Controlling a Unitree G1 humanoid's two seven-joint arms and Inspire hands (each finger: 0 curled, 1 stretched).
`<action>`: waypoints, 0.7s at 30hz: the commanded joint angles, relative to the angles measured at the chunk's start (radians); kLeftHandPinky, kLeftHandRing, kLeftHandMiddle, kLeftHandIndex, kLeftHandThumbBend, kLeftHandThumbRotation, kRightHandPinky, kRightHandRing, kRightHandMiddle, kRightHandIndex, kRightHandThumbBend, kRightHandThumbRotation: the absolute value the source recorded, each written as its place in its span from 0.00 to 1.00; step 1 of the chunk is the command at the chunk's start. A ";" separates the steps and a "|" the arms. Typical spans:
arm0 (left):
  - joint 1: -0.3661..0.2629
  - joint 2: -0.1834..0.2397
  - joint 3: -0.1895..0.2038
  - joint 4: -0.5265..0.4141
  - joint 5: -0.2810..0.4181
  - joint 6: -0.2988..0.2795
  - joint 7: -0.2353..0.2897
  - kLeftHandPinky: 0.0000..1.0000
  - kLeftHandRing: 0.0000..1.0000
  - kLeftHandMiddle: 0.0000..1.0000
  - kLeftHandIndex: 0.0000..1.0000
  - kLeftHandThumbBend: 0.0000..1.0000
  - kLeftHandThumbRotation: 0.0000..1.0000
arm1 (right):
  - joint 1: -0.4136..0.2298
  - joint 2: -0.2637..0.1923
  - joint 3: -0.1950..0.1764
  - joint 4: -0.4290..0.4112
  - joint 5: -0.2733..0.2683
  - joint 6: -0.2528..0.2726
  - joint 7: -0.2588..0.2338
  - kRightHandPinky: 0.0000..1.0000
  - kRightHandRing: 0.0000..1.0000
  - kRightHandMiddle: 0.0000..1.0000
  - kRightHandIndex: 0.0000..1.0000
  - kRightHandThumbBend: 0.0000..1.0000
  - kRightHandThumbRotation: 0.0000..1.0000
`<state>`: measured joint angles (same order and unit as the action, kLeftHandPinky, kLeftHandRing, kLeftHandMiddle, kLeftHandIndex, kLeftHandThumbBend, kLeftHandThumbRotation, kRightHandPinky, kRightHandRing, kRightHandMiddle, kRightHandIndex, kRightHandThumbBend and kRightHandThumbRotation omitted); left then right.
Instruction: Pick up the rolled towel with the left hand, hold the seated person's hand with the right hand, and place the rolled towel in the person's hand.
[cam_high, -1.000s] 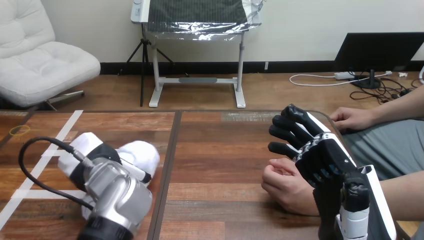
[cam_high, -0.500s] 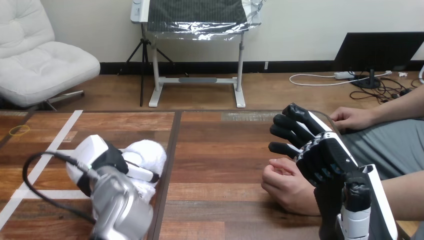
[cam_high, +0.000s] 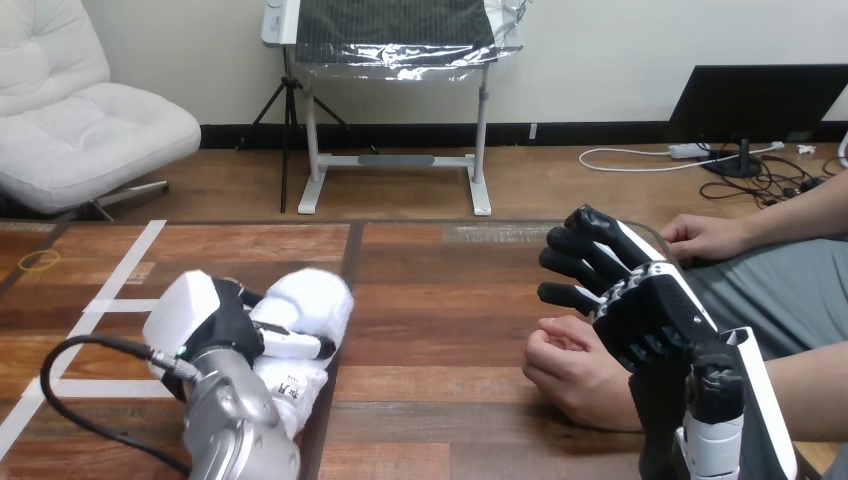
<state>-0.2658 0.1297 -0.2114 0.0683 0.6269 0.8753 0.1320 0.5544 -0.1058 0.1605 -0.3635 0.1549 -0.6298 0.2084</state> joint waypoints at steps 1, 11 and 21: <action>-0.040 -0.001 0.025 -0.116 0.008 -0.048 0.038 0.12 0.20 0.30 0.43 0.72 0.00 | -0.037 0.007 -0.009 -0.027 0.000 -0.019 -0.001 0.77 0.83 0.84 0.85 0.78 1.00; -0.020 -0.020 0.043 -0.168 0.008 -0.067 0.059 0.13 0.20 0.31 0.44 0.72 0.00 | -0.040 0.008 -0.009 -0.028 0.000 -0.011 -0.002 0.77 0.83 0.84 0.85 0.78 1.00; -0.010 -0.019 0.046 -0.193 0.011 -0.074 0.057 0.11 0.18 0.28 0.44 0.70 0.00 | -0.043 0.006 -0.007 -0.027 0.009 -0.004 0.002 0.78 0.83 0.84 0.86 0.79 1.00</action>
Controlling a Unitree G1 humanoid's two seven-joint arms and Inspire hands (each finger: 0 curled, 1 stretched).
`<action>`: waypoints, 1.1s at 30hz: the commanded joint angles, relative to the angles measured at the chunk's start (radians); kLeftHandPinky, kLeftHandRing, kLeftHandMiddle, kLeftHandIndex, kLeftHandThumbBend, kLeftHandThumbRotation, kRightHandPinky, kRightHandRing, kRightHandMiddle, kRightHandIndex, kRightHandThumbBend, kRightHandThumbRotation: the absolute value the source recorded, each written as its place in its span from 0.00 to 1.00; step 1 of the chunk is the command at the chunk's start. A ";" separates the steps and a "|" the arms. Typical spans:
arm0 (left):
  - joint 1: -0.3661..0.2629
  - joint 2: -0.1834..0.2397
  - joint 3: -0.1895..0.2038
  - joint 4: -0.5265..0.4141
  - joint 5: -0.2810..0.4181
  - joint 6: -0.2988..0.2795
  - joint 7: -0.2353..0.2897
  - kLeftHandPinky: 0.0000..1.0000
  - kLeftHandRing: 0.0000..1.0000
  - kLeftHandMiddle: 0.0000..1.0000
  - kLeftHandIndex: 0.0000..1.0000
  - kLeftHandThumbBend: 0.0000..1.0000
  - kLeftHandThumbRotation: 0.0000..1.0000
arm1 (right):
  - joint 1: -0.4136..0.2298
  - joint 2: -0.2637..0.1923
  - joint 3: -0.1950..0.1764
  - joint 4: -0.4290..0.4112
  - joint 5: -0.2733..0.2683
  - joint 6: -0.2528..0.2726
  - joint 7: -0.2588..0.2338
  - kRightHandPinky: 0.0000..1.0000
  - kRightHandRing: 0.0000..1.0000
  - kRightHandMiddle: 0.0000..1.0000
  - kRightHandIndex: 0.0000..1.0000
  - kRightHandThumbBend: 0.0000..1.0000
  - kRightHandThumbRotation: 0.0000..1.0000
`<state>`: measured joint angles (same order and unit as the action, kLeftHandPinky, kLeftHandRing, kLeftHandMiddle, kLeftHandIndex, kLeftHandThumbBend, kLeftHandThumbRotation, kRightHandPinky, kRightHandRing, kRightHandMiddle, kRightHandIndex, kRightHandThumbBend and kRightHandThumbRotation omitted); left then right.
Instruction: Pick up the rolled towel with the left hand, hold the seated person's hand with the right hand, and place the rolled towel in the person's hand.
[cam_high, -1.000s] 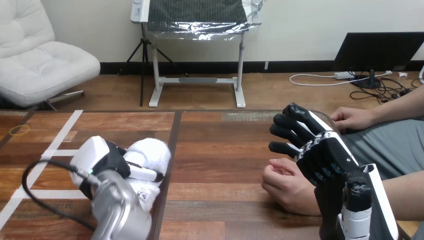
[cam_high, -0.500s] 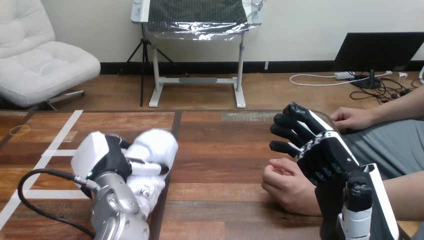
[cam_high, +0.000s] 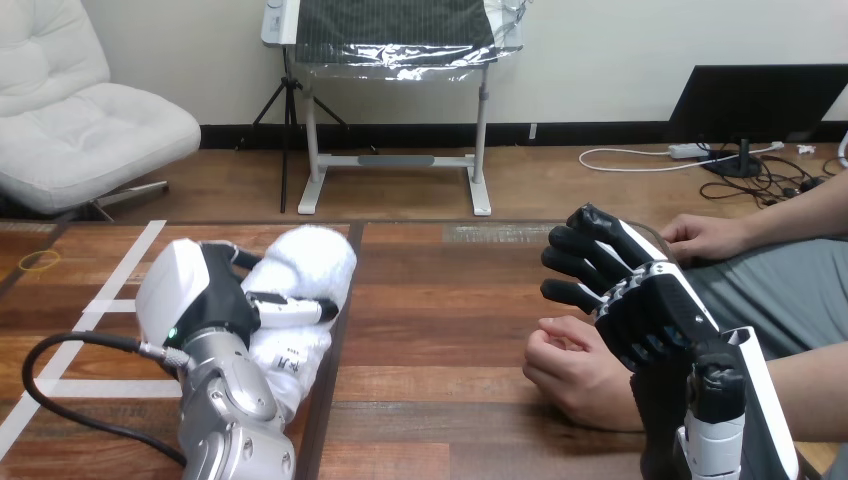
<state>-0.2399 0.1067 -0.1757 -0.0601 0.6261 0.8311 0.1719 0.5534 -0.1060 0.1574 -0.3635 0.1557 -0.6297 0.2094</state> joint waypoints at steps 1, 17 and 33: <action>-0.036 0.004 0.010 -0.066 0.012 -0.029 0.017 0.11 0.18 0.28 0.44 0.70 0.00 | -0.042 0.006 -0.004 -0.028 0.008 -0.002 0.000 0.78 0.83 0.84 0.86 0.79 1.00; -0.008 -0.022 0.040 -0.092 -0.016 -0.117 0.075 0.12 0.19 0.29 0.44 0.70 0.00 | -0.052 0.003 -0.002 -0.017 0.024 0.002 0.013 0.79 0.84 0.85 0.86 0.80 1.00; 0.064 -0.050 0.107 -0.109 -0.166 -0.435 0.146 0.19 0.26 0.35 0.43 0.67 0.00 | -0.099 -0.006 -0.051 0.031 -0.030 -0.017 0.010 0.80 0.84 0.85 0.87 0.73 1.00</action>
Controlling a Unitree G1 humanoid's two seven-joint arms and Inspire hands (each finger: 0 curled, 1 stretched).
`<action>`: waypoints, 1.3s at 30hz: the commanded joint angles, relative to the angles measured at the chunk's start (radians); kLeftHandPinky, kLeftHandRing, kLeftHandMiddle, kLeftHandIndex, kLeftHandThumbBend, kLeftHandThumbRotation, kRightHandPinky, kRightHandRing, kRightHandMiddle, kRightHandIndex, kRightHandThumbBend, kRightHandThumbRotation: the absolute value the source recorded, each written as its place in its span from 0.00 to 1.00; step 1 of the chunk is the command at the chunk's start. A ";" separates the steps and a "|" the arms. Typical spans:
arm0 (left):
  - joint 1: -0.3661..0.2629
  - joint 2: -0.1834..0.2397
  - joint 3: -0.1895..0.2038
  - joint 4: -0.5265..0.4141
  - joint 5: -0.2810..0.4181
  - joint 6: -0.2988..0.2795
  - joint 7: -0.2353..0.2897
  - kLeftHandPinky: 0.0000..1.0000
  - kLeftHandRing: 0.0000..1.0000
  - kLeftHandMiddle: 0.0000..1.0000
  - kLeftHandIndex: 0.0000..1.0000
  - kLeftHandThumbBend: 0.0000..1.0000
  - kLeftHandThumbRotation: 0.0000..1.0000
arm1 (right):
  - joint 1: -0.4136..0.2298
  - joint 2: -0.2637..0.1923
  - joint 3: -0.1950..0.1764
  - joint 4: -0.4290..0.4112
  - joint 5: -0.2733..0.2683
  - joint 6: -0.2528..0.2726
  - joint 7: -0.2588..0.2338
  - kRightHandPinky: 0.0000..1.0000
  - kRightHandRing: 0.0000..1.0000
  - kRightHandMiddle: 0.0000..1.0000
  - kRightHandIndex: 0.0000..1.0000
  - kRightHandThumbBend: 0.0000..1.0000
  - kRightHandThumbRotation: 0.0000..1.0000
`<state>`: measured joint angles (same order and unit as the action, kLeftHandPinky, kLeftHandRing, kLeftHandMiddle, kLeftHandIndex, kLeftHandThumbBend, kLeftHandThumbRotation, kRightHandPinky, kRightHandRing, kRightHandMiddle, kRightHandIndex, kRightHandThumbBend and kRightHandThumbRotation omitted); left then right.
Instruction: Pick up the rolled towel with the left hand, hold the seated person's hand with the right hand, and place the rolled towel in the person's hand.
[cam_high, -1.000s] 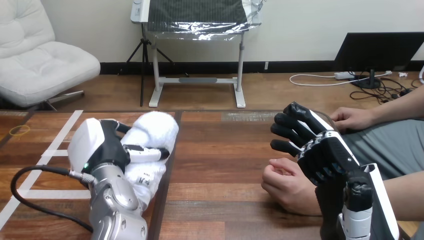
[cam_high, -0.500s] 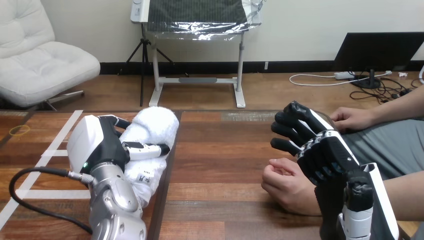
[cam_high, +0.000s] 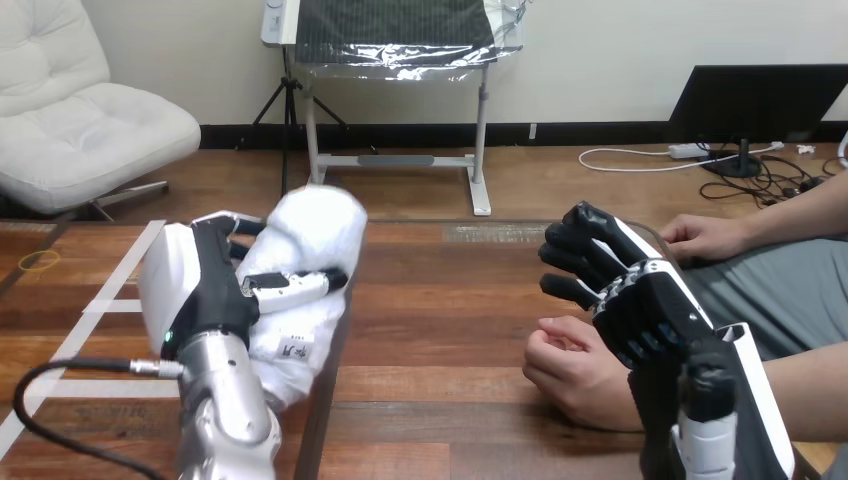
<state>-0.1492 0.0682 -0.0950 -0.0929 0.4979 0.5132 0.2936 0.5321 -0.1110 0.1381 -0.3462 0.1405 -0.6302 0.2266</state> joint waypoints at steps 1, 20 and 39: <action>-0.023 -0.012 0.029 -0.076 -0.045 -0.132 0.025 0.19 0.27 0.35 0.43 0.66 0.00 | -0.081 -0.002 -0.034 0.017 -0.015 -0.016 -0.007 0.80 0.84 0.85 0.87 0.73 1.00; 0.053 -0.011 0.062 -0.085 -0.217 -0.519 -0.003 0.20 0.26 0.33 0.41 0.64 0.00 | -0.172 -0.053 -0.149 0.038 -0.124 0.065 -0.043 0.76 0.82 0.84 0.84 0.77 0.99; 0.116 -0.041 0.067 -0.229 -0.337 -0.563 -0.111 0.21 0.27 0.34 0.40 0.62 0.00 | -0.292 -0.176 -0.258 0.121 -0.139 0.089 -0.010 0.76 0.84 0.84 0.83 0.86 0.93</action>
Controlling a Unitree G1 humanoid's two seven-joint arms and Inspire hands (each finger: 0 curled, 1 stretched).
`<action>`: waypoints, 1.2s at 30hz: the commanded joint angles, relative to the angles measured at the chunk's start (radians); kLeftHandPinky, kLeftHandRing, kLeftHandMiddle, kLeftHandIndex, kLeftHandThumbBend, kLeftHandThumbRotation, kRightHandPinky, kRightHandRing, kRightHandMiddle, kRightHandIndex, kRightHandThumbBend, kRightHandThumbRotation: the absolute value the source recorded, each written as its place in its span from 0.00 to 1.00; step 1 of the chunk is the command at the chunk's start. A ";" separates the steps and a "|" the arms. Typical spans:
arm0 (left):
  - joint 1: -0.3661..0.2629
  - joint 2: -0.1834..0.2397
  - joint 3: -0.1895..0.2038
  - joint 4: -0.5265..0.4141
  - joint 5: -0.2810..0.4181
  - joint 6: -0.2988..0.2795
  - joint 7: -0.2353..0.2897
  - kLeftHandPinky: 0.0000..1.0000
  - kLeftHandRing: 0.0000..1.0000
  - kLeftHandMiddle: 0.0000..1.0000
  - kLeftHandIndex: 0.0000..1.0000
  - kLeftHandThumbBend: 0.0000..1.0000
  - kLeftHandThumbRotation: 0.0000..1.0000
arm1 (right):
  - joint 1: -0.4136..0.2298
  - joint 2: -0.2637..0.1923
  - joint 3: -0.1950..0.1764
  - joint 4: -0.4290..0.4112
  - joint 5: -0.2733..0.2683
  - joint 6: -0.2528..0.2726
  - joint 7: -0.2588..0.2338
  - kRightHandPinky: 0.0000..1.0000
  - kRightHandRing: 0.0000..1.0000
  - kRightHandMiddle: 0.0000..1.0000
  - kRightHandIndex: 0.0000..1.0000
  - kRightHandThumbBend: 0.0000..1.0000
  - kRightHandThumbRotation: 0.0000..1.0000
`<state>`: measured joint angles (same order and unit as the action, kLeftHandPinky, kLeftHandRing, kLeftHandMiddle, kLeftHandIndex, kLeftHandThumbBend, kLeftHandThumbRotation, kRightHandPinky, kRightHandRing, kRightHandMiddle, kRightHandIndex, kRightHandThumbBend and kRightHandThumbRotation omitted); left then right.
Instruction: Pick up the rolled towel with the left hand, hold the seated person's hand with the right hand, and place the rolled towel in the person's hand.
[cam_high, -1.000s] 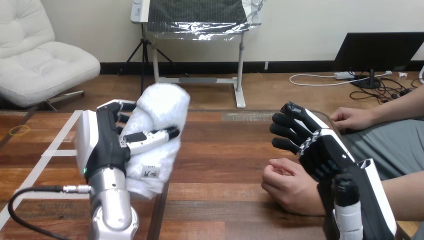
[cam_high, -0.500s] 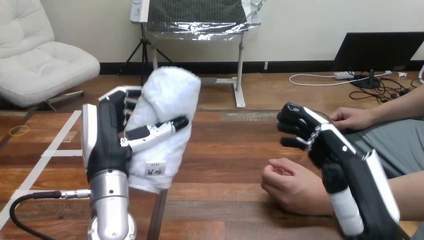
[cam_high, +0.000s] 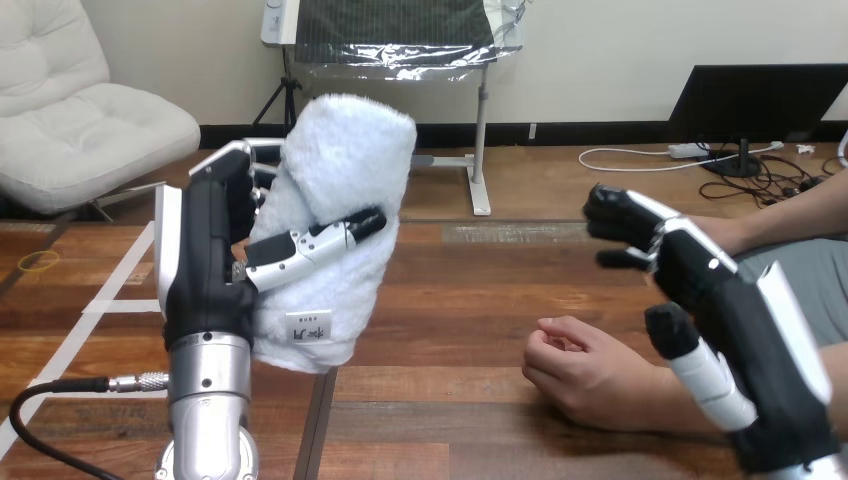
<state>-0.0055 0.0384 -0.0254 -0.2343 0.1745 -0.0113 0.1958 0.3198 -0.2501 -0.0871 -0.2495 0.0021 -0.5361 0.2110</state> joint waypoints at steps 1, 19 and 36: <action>-0.027 -0.011 -0.003 -0.091 -0.014 -0.041 -0.016 0.21 0.27 0.34 0.40 0.62 0.00 | -0.083 -0.041 -0.037 0.028 -0.004 -0.006 0.005 0.76 0.84 0.84 0.83 0.86 0.92; 0.006 -0.048 -0.022 -0.157 -0.057 -0.116 -0.064 0.19 0.26 0.33 0.39 0.58 0.00 | -0.177 -0.193 -0.107 0.132 -0.072 0.023 0.031 0.74 0.83 0.86 0.86 0.88 0.78; 0.023 -0.073 -0.031 -0.156 -0.079 -0.198 -0.096 0.17 0.23 0.29 0.37 0.55 0.00 | -0.220 -0.353 -0.132 0.160 -0.158 0.167 0.098 0.69 0.85 0.90 0.89 0.94 0.64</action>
<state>0.0452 -0.0192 -0.0428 -0.3423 0.1173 -0.1675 0.1048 0.1702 -0.5512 -0.1999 -0.0984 -0.1417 -0.3956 0.2959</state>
